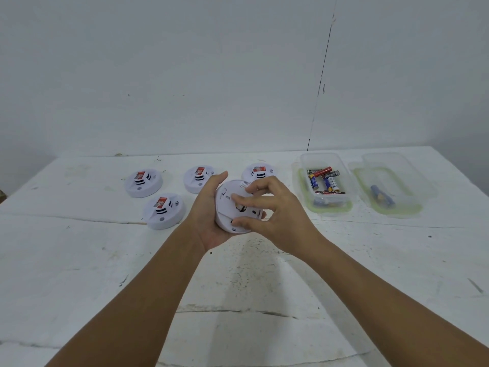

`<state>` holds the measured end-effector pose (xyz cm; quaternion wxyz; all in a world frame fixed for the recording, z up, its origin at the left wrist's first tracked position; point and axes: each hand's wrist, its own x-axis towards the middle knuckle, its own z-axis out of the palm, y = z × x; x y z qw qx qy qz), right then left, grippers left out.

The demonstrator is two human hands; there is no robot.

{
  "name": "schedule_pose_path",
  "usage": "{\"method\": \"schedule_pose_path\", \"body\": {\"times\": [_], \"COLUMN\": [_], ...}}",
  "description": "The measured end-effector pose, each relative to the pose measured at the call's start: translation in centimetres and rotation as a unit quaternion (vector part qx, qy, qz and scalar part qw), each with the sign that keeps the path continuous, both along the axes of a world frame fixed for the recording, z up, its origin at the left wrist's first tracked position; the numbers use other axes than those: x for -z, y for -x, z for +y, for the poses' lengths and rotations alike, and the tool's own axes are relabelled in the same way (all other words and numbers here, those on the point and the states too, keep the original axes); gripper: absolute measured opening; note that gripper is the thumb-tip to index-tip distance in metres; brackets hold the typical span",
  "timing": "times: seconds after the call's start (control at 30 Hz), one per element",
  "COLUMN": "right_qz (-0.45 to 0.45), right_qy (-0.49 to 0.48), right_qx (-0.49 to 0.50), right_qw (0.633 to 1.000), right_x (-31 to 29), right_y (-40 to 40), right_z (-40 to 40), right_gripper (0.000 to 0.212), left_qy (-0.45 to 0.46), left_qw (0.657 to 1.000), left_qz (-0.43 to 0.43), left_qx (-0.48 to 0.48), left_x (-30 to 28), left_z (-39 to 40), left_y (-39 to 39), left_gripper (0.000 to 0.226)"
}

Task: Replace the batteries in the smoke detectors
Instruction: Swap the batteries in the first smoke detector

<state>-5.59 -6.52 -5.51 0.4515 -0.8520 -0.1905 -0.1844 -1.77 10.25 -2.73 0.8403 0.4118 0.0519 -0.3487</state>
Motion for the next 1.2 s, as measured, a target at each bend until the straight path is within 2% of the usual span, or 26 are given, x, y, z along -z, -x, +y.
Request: {"method": "schedule_pose_path", "body": {"times": [0.2,0.37,0.53,0.67,1.03,1.13,1.2], "right_qz": [0.005,0.014,0.029,0.025,0.045,0.098,0.186], "right_qy": [0.0,-0.01,-0.008,0.006,-0.03,-0.064,-0.159], "right_qx": [0.009,0.067,0.067,0.064,0.045,0.053,0.018], "right_qw": [1.0,0.998,0.997,0.998,0.997,0.992,0.97], "right_x": [0.1,-0.1,-0.1,0.2,0.6,0.7,0.1], "right_y": [0.3,0.7,0.7,0.7,0.8,1.0,1.3], "right_z": [0.4,1.2,1.3,1.0,0.6,0.7,0.7], "right_gripper": [0.043,0.057,0.066,0.062,0.057,0.047,0.04], "left_qy": [-0.018,-0.05,-0.063,-0.077,-0.14,-0.158,-0.188], "left_qw": [0.999,0.995,0.993,0.992,0.982,0.976,0.968], "left_qz": [-0.004,-0.039,-0.036,-0.033,-0.047,-0.089,-0.121], "left_qx": [-0.027,-0.074,-0.09,-0.099,-0.118,-0.125,-0.116], "left_x": [0.6,0.5,0.5,0.8,0.8,0.4,0.6], "left_z": [0.1,-0.2,-0.1,-0.2,-0.4,-1.0,-1.5], "left_y": [-0.1,-0.4,-0.2,-0.2,-0.2,0.2,0.2], "left_gripper": [0.057,0.053,0.049,0.049,0.047,0.04,0.036]}}
